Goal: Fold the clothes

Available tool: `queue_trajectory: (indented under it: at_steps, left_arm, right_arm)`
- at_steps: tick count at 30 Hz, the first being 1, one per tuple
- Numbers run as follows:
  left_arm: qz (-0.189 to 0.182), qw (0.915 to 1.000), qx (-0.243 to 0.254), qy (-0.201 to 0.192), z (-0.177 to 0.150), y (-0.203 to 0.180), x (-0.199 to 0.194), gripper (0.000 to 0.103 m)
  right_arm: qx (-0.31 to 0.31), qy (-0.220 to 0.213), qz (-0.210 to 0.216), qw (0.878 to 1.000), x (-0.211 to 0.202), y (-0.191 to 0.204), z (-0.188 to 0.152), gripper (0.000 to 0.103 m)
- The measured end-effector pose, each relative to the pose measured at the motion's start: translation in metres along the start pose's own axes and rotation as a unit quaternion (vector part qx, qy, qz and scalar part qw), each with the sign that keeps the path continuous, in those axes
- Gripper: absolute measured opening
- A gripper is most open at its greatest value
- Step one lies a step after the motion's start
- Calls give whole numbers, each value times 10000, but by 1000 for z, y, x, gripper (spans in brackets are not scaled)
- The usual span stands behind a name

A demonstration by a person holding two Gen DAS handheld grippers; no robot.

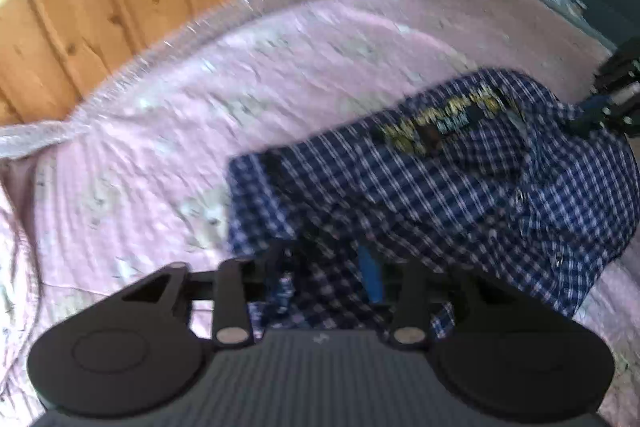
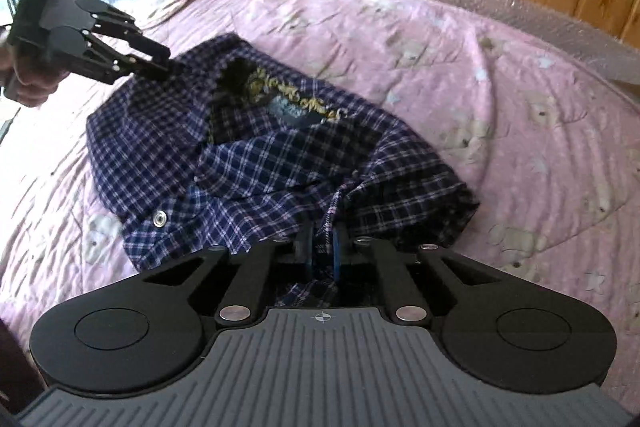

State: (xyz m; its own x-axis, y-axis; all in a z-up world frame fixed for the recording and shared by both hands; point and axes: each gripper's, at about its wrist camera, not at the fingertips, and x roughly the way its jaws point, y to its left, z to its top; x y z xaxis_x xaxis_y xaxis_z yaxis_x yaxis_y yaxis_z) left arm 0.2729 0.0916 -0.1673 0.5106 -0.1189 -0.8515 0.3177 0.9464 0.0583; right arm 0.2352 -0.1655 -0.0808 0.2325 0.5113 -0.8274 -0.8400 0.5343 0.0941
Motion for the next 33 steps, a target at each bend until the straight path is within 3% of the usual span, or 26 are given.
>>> queue_trajectory:
  at_steps: [1, 2, 3, 4, 5, 7, 11, 16, 20, 22, 24, 26, 28, 30, 33]
  left_arm:
    - [7, 10000, 63, 51, 0, -2, 6, 52]
    - [7, 9999, 96, 70, 1, -4, 9, 51]
    - [-1, 9999, 104, 50, 1, -5, 10, 40]
    - [-2, 9999, 118, 9, 2, -6, 10, 11]
    - [13, 9999, 145, -81, 4, -6, 4, 5]
    - [1, 9992, 119, -391, 7, -4, -15, 4]
    - [-57, 9968, -100, -794, 14, 9, -45, 4]
    - [197, 9966, -60, -800, 19, 12, -36, 2]
    - [277, 9934, -395, -1037, 24, 30, -49, 2]
    - [186, 9943, -497, -923, 24, 39, -42, 2]
    - [-148, 9967, -494, -624, 22, 40, -26, 6]
    - [-233, 9983, -345, -400, 19, 35, -10, 14]
    - [-161, 9994, -140, -262, 18, 28, 2, 30]
    - [-100, 9996, -43, -261, 17, 25, 7, 37]
    - [-316, 9992, -24, -254, 16, 21, 7, 34]
  right_arm:
    - [54, 51, 20, 10000, 6, -3, -1, 27]
    - [109, 96, 42, 9999, 12, -6, -2, 28]
    - [177, 99, 86, 9998, 16, -9, -3, 28]
    - [257, 99, 156, 9995, 19, -12, -3, 19]
    - [279, 96, 194, 9994, 18, -13, -2, 7]
    - [218, 1, 207, 9995, 8, -11, 1, 1]
    - [82, -127, -112, 9998, -19, -16, 6, 1]
    - [157, -116, -225, 9996, -20, -24, 2, 1]
    - [-25, -285, -571, 9980, -33, -16, 9, 1]
    - [27, -435, -683, 9967, -41, -18, 12, 1]
    - [38, -316, -720, 9969, -30, -23, 11, 1]
    - [28, -11, -704, 9975, -10, -27, 7, 5]
    - [-89, 31, -809, 9967, -2, -28, 0, 30]
    - [-144, -160, -860, 9961, -8, -27, -1, 39]
    - [-299, -472, -805, 9952, -15, -23, 9, 46]
